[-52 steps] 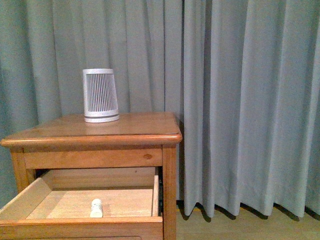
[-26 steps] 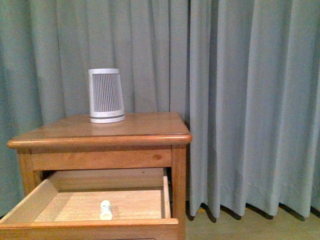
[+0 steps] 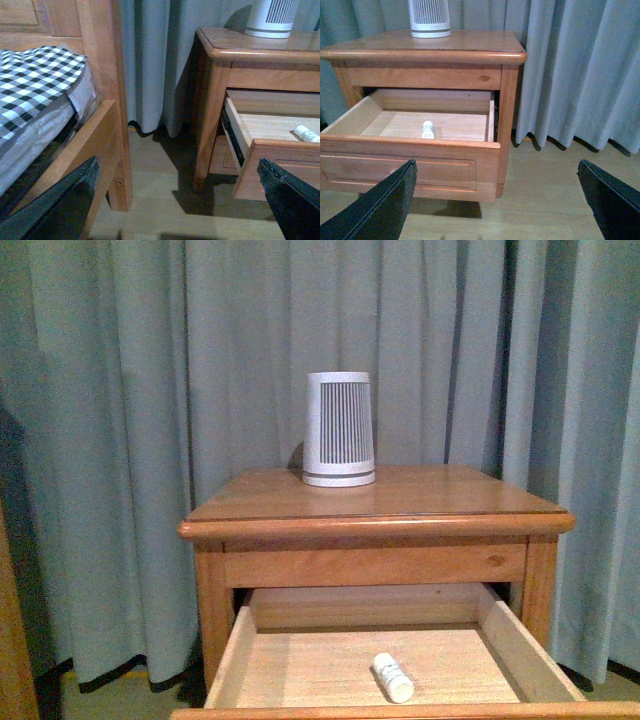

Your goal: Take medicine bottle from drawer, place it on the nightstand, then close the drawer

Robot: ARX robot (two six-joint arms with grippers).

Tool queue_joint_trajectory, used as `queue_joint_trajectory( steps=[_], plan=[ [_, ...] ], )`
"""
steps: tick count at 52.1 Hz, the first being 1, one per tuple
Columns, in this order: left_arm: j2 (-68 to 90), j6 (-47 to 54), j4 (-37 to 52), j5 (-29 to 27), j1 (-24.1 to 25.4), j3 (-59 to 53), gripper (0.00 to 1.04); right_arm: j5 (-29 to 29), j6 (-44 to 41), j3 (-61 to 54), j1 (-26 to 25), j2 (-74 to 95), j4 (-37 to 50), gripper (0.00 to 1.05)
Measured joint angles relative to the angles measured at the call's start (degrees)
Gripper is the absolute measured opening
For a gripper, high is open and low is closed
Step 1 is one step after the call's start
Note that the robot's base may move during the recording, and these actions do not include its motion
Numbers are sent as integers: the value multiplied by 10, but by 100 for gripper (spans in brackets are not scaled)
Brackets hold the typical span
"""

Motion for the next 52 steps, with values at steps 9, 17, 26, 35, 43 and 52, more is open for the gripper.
queue_joint_trajectory(
  steps=[9, 17, 26, 35, 43, 52],
  plan=[
    [0, 0, 0, 2, 0, 0, 98, 182, 68, 136, 17, 398, 238, 98],
    [0, 0, 0, 2, 0, 0, 98, 163, 81, 329, 28, 672, 187, 98],
    [0, 0, 0, 2, 0, 0, 98, 124, 96, 528, 64, 894, 63, 98],
    [0, 0, 0, 2, 0, 0, 98, 127, 91, 738, 116, 1093, -17, 98],
    [0, 0, 0, 2, 0, 0, 98, 132, 91, 826, 133, 1187, -29, 98],
    [0, 0, 0, 2, 0, 0, 98, 136, 91, 887, 135, 1286, -31, 98]
  ],
)
